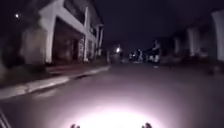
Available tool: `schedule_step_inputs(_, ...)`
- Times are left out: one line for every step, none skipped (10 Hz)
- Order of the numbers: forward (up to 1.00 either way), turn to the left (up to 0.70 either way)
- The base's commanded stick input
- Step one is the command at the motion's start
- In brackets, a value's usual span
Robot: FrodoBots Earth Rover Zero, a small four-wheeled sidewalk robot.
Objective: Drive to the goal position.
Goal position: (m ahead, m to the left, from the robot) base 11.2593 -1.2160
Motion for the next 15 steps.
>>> schedule_step_inputs(1.0, -0.03)
schedule_step_inputs(1.0, 0.0)
schedule_step_inputs(1.0, -0.28)
schedule_step_inputs(1.0, -0.4)
schedule_step_inputs(1.0, -0.4)
schedule_step_inputs(1.0, -0.4)
schedule_step_inputs(1.0, -0.4)
schedule_step_inputs(1.0, -0.15)
schedule_step_inputs(1.0, 0.0)
schedule_step_inputs(1.0, 0.0)
schedule_step_inputs(1.0, 0.0)
schedule_step_inputs(1.0, 0.0)
schedule_step_inputs(1.0, 0.0)
schedule_step_inputs(1.0, 0.0)
schedule_step_inputs(1.0, 0.0)
